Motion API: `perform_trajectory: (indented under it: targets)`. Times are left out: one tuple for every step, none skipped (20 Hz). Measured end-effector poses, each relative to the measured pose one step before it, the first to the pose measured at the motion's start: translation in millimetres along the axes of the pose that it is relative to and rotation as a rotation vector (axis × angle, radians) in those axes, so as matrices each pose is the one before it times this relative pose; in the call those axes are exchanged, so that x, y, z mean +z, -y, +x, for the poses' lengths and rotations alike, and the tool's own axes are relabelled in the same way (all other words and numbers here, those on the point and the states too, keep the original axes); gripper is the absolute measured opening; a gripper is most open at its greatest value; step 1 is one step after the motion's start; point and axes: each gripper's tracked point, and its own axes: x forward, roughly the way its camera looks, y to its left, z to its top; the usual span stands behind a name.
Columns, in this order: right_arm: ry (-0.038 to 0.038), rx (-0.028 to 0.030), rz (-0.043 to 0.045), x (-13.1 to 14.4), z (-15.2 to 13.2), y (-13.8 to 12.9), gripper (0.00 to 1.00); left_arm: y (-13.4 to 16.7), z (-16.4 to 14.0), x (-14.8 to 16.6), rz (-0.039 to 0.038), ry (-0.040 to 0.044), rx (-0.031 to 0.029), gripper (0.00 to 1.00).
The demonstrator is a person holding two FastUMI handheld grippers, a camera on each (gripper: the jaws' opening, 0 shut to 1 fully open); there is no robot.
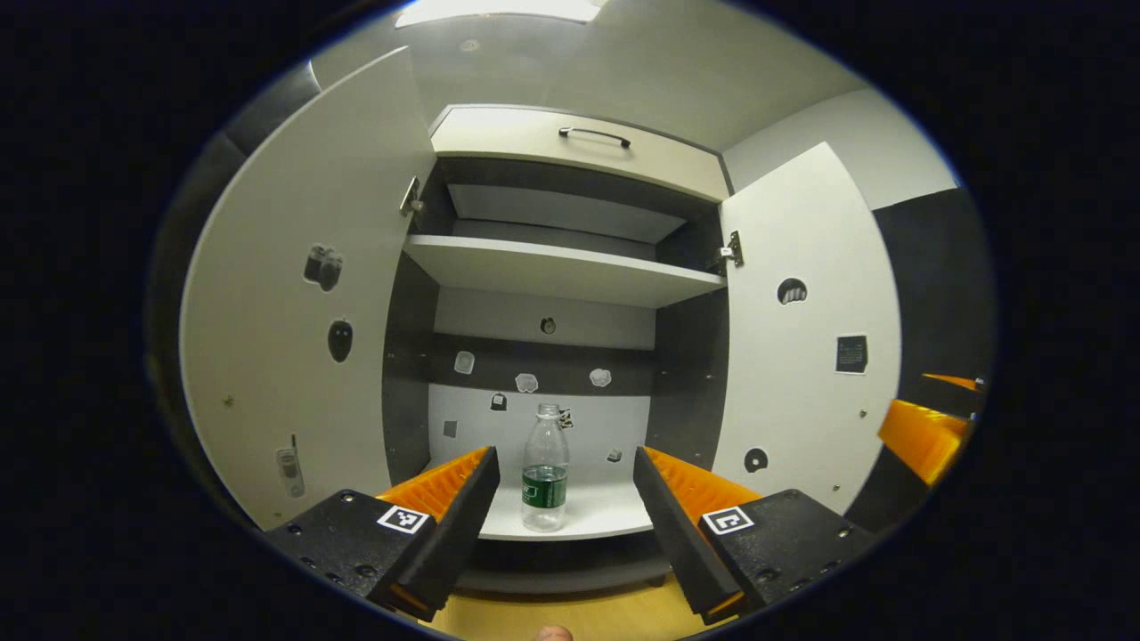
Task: Grasp the bottle in the cabinet with the left hand and place it on the coaster, then close the right door with the right hand and the left door with the left hand.
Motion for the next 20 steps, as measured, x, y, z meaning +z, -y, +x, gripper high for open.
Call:
perform_trajectory:
  targets:
    - [-0.00222, -0.0137, -0.00177, 0.15, 0.14, 2.3, 0.99, -4.1, 15.96, -4.28, -0.0054, -0.00485, 0.00298, 0.96]
    - [-0.00565, -0.01368, 0.00001, -1.28, -1.07, 2.33, 0.99, -4.35, 15.32, -5.66, 0.00237, -0.01081, 0.00467, 0.95]
    - [-0.00671, -0.01322, 0.0002, -1.56, -2.59, 1.77, 0.99, -3.33, 16.22, -9.13, 0.00941, -0.0188, 0.00685, 0.95]
    - [-0.00532, -0.01504, -0.00493, -0.34, -1.75, 2.55, 0.99, -2.57, 15.22, -8.35, 0.0081, -0.01792, 0.00276, 0.95]
    - [-0.00228, -0.01883, -0.01243, 0.1, -5.09, 6.58, 0.99, -0.21, 16.26, -7.96, 0.00201, -0.01543, 0.00349, 0.96]
    - [-0.00109, -0.01951, -0.0159, -1.64, -4.3, 9.01, 0.99, -1.82, 14.47, -6.73, -0.00051, -0.01543, 0.00987, 0.95]
    - [-0.00275, -0.01937, -0.01255, -2.66, -4.01, 9.53, 0.99, -3.81, 14.62, -7.44, 0.00441, -0.01109, 0.01485, 0.95]
    - [-0.00568, -0.01753, -0.00613, -1.92, -2.07, 6.85, 0.99, -0.59, 13.19, -5.04, 0.00407, -0.00864, 0.01192, 0.96]
    - [-0.00704, -0.01686, -0.00261, -2.43, -0.57, 5.15, 1.0, 0.12, 12.73, -4.46, 0.0051, -0.00571, 0.0053, 0.95]
    - [-0.00833, -0.01679, -0.00011, -3.14, -0.61, 4.86, 0.99, 0.12, 11.44, -5.47, 0.00995, -0.01314, 0.0022, 0.95]
    - [-0.00698, -0.01645, 0.00001, -2.95, -0.79, 4.85, 1.0, -2.05, 10.42, -6.04, 0.00965, -0.01536, 0.00527, 0.95]
    - [-0.00855, -0.0132, -0.00151, -3.36, 0.46, 4.56, 0.99, -1.75, 9.84, -3.06, 0.00753, -0.00819, 0.00691, 0.96]
    - [-0.0078, -0.00911, -0.00235, -4.42, 0.4, 3.49, 0.99, -2.78, 9.05, -2.89, 0.00201, -0.00829, 0.0104, 0.95]
    - [-0.00722, -0.00668, -0.00121, -3.12, 0.27, 1.92, 0.99, 0.03, 7.31, -3.68, -0.00048, -0.01274, -0.00177, 0.95]
    - [-0.00652, -0.00048, 0.00072, -2.37, 0.32, -0.24, 0.99, 1.65, 5.68, -4.46, 0.00302, -0.01281, -0.01139, 0.96]
    - [-0.00531, -0.00104, 0.00227, -3.97, -0.23, 0.52, 0.99, -0.63, 4.57, -2.8, 0.00948, -0.00904, 0.00086, 0.93]
    - [-0.00339, 0.00012, 0.00162, -1.89, 0.36, -0.42, 0.99, -2.04, -1.28, 6.19, 0.00642, 0.01119, -0.00244, 0.86]
    - [-0.0023, -0.00137, 0.0016, -3.02, 0.48, 0.99, 0.99, 1.18, 0.89, -2.33, 0.00139, 0.00123, -0.00397, 0.79]
    - [-0.00241, -0.00231, 0.00108, -1.57, 0.74, 1.23, 0.99, -0.3, -1.88, 2.66, -0.00232, 0.00611, -0.00565, 0.78]
    - [0.00102, 0.00142, 0.00252, -1.49, 0.08, 0.97, 0.99, 3.4, -4.72, 3.7, -0.01381, 0.00806, -0.02094, 0.78]
